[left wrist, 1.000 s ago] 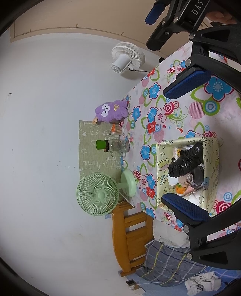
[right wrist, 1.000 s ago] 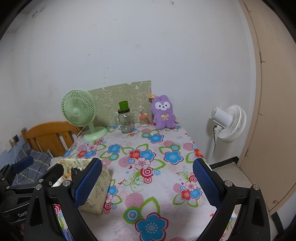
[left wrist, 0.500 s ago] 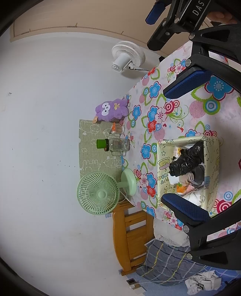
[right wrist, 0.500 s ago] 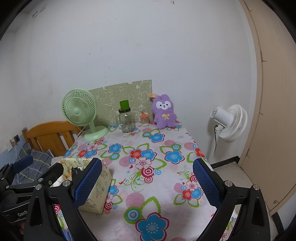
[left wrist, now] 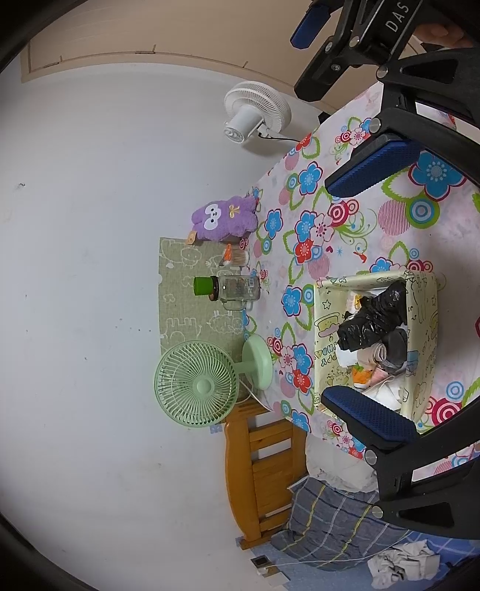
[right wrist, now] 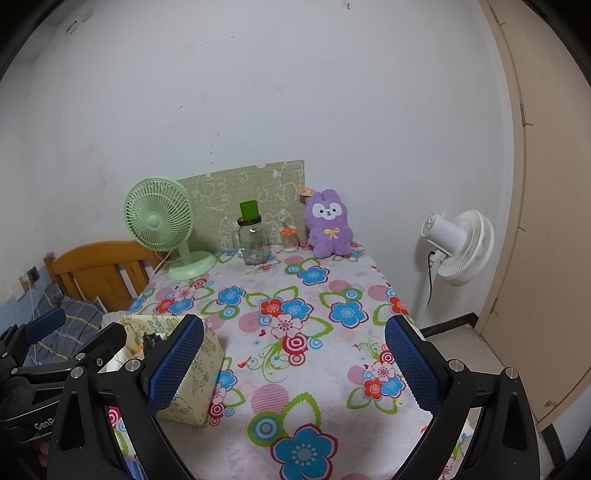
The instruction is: Organize soft objects
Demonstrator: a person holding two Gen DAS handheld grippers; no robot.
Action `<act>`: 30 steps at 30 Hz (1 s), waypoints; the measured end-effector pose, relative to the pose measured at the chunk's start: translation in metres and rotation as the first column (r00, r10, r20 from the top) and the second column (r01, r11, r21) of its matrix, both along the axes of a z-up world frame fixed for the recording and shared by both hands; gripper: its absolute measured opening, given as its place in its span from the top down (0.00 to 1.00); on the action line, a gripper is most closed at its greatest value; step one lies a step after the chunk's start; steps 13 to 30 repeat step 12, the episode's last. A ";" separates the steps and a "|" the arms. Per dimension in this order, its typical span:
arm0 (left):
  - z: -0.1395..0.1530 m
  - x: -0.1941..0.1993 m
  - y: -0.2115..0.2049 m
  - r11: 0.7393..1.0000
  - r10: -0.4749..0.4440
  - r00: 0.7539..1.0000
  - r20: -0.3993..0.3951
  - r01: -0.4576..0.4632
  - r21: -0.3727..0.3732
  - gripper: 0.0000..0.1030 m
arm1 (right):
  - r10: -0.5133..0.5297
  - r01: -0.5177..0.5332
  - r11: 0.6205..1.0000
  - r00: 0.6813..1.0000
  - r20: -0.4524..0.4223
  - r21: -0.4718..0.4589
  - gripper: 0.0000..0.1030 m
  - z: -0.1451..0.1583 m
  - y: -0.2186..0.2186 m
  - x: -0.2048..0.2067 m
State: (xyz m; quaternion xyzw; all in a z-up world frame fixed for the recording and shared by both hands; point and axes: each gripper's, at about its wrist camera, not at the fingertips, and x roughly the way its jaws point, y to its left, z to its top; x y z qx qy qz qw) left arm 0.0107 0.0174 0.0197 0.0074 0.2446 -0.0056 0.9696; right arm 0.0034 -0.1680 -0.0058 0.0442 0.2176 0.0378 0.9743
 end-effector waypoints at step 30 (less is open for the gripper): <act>0.000 0.000 -0.001 1.000 -0.001 1.000 0.002 0.001 0.001 0.00 | -0.001 0.001 1.000 1.000 0.001 0.000 0.03 0.001 0.000 0.000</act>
